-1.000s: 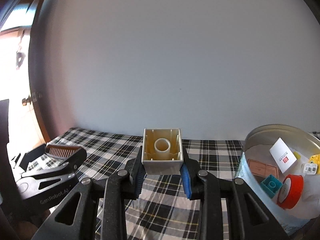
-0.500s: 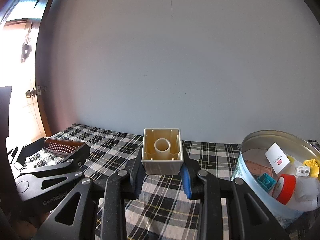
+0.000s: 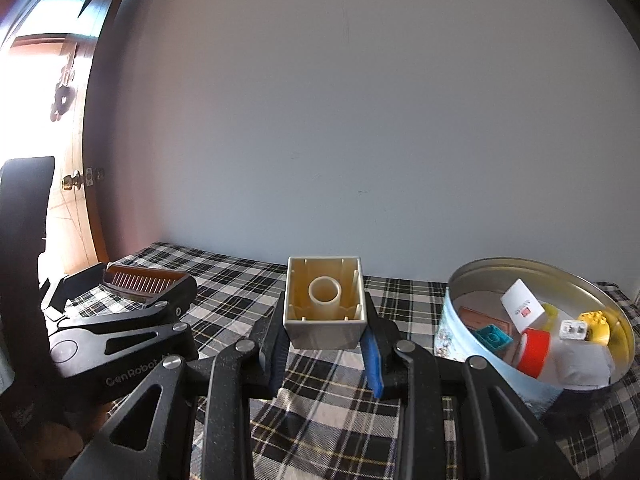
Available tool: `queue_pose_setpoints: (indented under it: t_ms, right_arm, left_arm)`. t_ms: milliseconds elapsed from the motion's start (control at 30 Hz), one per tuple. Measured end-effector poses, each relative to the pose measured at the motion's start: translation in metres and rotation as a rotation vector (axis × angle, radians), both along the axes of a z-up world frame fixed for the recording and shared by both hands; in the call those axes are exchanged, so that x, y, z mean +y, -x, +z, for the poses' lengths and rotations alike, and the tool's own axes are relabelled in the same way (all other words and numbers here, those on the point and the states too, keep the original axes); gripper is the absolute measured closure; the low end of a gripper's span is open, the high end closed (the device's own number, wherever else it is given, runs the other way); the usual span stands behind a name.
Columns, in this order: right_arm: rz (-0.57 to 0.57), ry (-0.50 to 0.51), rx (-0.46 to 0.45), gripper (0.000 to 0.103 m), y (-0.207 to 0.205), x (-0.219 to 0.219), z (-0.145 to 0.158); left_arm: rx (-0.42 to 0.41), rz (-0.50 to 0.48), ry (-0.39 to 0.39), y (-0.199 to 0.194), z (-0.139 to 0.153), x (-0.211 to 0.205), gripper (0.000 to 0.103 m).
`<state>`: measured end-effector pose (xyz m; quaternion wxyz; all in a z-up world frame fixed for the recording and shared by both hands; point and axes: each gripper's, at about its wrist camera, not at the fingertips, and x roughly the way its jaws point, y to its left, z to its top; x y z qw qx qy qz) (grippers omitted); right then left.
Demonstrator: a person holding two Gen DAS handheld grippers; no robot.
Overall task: Organize rigid objects
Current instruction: 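Carry the brown comb and cream brick toward the tin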
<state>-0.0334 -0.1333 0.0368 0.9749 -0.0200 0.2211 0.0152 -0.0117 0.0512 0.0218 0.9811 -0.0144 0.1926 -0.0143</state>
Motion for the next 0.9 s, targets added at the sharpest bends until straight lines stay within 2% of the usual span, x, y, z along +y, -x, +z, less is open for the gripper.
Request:
queue_pose_setpoints:
  t_ms: [567,900]
  right_arm:
    - [-0.047,-0.005,-0.022,0.069,0.025,-0.020,0.007]
    - [-0.085,0.002,-0.032,0.069,0.041,-0.042,0.013]
  left_arm:
    - [-0.030,-0.043,-0.006,0.019,0.005,-0.031,0.000]
    - [-0.016,-0.088,0.010,0.028,0.007,-0.055,0.000]
